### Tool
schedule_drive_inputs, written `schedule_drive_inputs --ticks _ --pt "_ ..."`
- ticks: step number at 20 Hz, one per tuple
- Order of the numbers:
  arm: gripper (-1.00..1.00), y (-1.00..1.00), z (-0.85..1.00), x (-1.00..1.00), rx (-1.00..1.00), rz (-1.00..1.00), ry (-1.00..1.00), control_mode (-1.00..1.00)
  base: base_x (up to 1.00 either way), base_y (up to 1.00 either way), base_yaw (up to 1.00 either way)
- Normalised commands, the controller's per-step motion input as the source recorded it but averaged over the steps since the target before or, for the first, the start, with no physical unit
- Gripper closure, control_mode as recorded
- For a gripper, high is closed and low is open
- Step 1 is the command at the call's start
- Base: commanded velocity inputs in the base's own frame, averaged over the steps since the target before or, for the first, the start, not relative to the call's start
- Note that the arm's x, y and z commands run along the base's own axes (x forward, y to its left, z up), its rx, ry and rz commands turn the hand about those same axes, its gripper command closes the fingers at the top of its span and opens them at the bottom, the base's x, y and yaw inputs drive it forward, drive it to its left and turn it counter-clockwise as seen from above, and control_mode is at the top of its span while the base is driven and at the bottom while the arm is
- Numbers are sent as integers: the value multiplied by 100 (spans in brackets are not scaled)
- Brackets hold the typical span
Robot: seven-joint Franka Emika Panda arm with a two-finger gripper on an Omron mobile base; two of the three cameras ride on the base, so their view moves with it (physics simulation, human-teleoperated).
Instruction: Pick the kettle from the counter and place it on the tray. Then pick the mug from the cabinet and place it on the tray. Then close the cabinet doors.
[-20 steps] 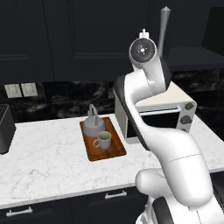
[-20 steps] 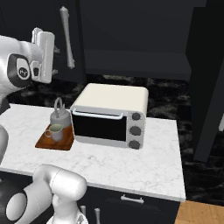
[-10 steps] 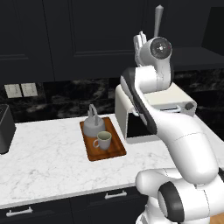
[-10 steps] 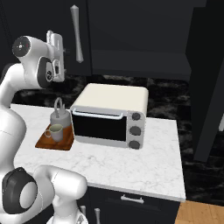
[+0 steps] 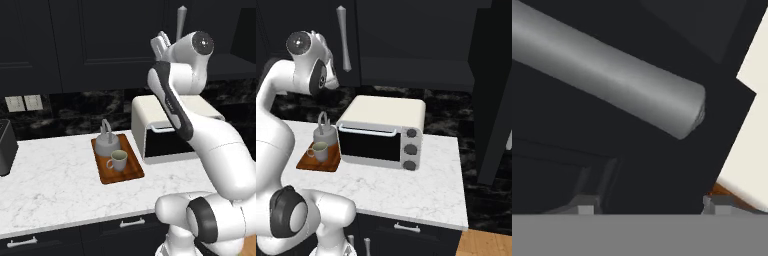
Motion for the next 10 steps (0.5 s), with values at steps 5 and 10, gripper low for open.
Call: schedule_drive_inputs --ticks 5,10 --pt "-100 9 -10 -44 -30 18 0 -100 0 0 0" --pt "-100 -2 -1 -80 -20 4 0 -100 0 0 0"
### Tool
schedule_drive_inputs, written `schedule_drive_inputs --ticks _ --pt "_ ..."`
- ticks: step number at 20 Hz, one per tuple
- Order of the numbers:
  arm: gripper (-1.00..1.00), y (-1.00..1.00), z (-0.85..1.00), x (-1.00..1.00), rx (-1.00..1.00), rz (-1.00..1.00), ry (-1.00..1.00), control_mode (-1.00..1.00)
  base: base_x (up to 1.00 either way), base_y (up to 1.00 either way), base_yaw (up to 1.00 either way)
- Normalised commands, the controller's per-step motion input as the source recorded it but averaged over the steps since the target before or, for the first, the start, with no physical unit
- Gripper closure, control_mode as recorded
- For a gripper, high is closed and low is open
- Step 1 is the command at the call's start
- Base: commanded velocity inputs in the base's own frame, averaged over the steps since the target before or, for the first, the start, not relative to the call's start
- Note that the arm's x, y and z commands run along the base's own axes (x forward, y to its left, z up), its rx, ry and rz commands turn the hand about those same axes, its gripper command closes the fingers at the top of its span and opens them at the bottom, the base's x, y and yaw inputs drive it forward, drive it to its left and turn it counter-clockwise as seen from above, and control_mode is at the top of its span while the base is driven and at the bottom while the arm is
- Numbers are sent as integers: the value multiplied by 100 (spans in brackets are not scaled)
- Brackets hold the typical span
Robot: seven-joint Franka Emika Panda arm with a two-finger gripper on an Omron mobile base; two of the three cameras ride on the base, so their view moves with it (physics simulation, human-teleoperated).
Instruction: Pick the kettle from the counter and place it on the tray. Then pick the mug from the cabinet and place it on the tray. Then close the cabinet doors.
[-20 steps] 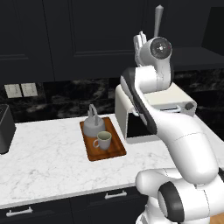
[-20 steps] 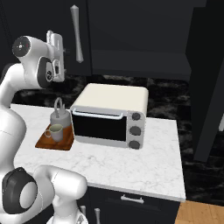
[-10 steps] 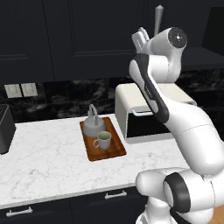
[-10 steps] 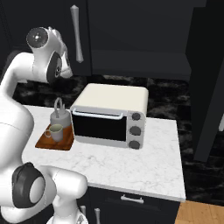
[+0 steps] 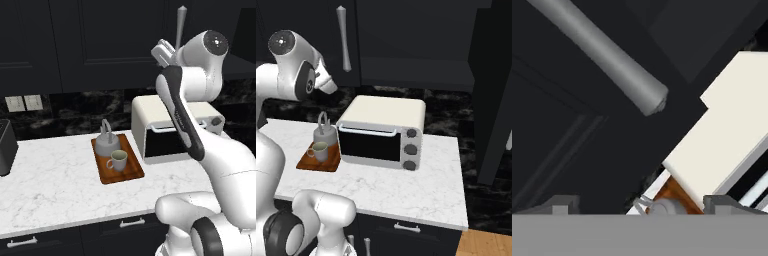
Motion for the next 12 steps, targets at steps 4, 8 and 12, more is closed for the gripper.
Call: schedule_drive_inputs --ticks 4,8,12 --pt "-100 -4 0 -86 -2 0 0 -100 0 0 0" --pt "-100 0 3 -84 0 0 0 -100 0 0 0" --pt "-100 -5 7 -76 -2 0 0 -100 0 0 0"
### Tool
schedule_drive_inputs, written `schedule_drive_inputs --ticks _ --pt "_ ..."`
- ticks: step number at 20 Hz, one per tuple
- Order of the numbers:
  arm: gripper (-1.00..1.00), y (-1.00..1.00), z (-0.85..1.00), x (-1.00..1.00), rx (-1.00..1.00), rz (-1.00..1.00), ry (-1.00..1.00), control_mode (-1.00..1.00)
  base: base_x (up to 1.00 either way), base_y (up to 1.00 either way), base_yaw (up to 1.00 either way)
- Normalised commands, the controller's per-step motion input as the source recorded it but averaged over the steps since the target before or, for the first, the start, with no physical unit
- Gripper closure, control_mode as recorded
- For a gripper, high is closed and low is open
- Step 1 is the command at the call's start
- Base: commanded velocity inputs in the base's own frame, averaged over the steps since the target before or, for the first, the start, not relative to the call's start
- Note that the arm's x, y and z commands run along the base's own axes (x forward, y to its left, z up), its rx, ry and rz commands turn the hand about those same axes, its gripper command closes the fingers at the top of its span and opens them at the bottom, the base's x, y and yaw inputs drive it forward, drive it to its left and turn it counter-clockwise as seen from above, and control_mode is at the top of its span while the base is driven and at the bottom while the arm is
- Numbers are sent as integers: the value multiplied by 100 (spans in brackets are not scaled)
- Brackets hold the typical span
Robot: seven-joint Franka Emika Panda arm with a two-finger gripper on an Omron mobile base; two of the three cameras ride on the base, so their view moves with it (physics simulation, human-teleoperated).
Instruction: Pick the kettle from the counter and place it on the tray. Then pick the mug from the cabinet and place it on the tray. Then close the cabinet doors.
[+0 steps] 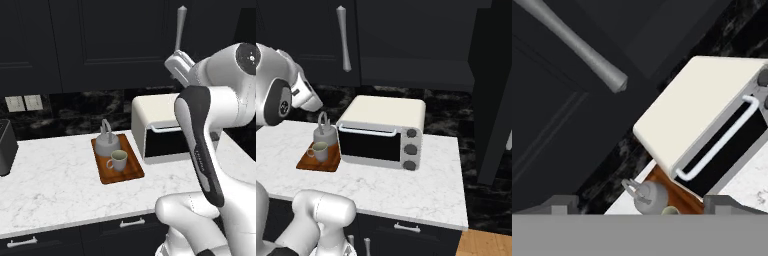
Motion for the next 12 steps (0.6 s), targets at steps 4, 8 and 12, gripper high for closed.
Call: schedule_drive_inputs --ticks 4,8,12 --pt "-100 -1 4 -66 -7 0 -3 -100 0 0 0" --pt "-100 0 1 -64 -9 5 -8 -100 0 0 0" --pt "-100 -3 0 -62 -9 4 -4 -100 0 0 0"
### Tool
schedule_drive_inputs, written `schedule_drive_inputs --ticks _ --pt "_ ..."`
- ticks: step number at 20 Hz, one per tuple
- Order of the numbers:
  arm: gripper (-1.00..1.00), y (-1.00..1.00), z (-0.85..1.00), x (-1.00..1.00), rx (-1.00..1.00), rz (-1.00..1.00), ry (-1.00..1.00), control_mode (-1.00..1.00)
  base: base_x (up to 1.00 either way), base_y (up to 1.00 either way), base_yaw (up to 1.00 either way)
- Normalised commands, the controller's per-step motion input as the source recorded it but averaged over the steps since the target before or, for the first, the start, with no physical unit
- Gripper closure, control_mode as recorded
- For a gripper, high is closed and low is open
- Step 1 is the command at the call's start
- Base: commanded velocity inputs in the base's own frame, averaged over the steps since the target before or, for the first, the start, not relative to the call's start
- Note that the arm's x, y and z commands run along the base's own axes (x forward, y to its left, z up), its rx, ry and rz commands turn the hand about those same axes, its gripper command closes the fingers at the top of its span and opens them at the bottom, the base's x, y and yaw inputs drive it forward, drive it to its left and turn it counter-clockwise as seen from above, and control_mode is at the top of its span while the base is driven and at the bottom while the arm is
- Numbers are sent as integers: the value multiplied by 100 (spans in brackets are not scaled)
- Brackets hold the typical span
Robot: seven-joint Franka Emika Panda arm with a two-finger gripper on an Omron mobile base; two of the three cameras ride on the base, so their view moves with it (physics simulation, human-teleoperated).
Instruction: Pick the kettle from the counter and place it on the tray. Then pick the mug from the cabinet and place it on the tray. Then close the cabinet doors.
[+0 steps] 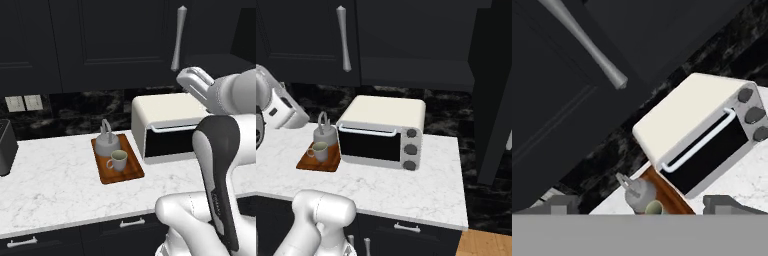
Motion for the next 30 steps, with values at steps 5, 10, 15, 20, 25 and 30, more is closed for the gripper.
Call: schedule_drive_inputs --ticks 5,10,15,20,25,30 --pt "-100 -17 0 -53 -9 -2 -7 -100 0 0 0" --pt "-100 -50 3 -24 -7 -41 -14 -100 0 0 0" --pt "-100 -58 1 -2 0 -50 -18 -100 0 0 0" --pt "-100 -68 0 5 9 -44 -17 -100 0 0 0" --pt "-100 -90 0 -3 32 -23 -9 -100 0 0 0" --pt "-100 -96 0 -26 41 -1 -12 -100 0 0 0"
